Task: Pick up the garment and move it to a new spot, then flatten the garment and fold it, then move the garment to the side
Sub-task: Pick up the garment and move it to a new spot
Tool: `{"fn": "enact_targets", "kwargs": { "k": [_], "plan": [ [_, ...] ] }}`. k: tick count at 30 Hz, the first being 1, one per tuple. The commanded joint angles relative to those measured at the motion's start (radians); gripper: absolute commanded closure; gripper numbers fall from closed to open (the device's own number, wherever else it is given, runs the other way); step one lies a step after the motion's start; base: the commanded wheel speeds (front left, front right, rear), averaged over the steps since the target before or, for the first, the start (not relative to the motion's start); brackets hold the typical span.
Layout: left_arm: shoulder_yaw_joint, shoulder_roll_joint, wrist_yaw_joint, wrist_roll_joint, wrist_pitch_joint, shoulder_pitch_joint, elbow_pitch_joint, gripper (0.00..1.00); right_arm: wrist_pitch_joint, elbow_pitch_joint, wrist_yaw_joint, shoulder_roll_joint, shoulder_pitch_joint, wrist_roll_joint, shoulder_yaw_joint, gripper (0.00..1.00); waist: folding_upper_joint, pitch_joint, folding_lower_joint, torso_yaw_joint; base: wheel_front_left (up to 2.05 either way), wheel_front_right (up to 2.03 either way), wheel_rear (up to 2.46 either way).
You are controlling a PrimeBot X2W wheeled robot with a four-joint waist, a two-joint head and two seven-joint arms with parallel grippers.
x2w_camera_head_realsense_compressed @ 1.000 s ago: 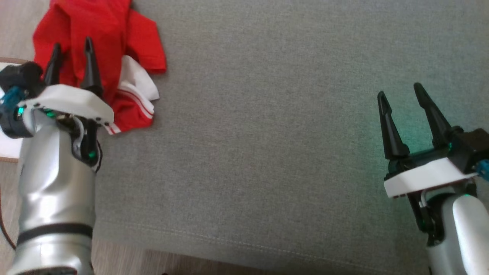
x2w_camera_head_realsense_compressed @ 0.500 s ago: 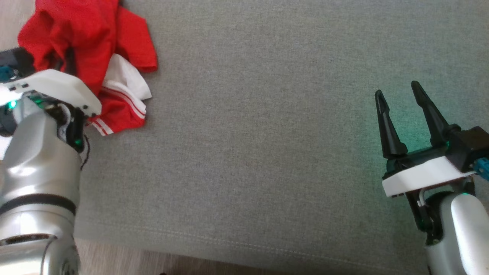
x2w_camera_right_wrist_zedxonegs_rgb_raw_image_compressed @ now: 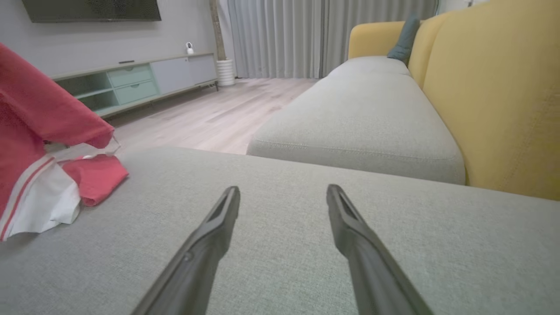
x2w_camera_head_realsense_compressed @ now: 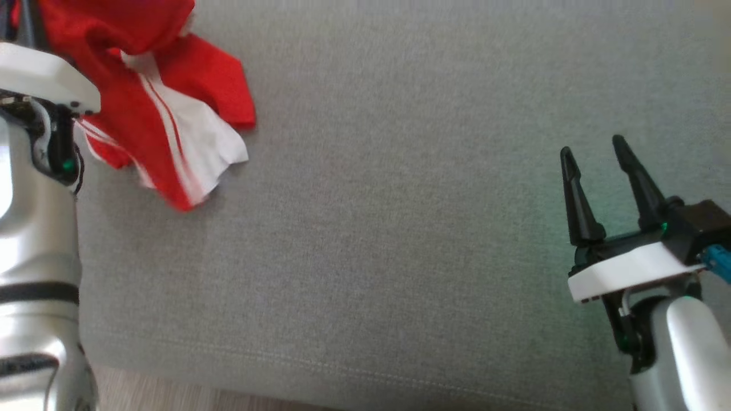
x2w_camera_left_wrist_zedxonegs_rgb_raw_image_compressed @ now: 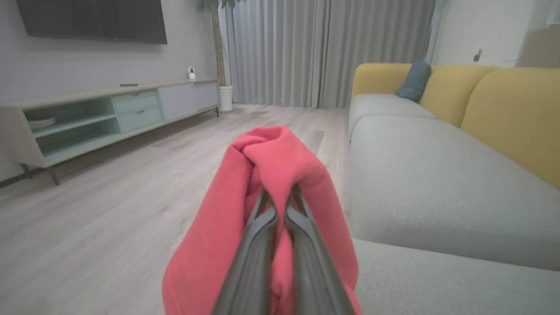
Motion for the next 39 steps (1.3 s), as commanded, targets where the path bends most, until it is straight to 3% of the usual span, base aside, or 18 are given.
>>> {"fn": "enact_targets", "kwargs": {
  "k": [1,13,22,30,39],
  "plan": [
    [0.026,0.058,0.010,0.016,-0.012,0.028,-0.089,1.00,-0.014,-0.021,-0.001,0.012,0.017,0.008,0.022,0.00,0.0000,-0.055,0.0000,-0.013,0.00,0.00,0.00],
    [-0.049,-0.006,-0.003,0.037,0.004,0.237,-0.434,1.00,-0.033,0.008,-0.001,0.035,0.077,0.028,0.026,0.00,0.0000,-0.202,0.0000,-0.086,0.00,0.00,0.00],
    [-0.160,-0.111,-0.013,0.010,0.087,0.425,-0.661,1.00,-0.020,-0.023,-0.001,0.049,0.106,0.028,0.021,0.00,0.0000,-0.219,0.0000,-0.226,0.00,0.00,0.00],
    [-0.325,-0.163,-0.034,-0.031,0.109,0.443,-0.645,1.00,-0.023,-0.039,-0.001,0.060,0.086,0.032,0.029,0.00,0.0000,-0.158,0.0000,-0.390,0.00,0.00,0.00],
    [-0.482,-0.177,-0.027,-0.061,0.105,0.358,-0.466,1.00,-0.055,-0.024,-0.001,0.074,0.073,0.043,0.020,0.00,0.0000,-0.075,0.0000,-0.506,0.00,0.00,0.00]
  ]
}}
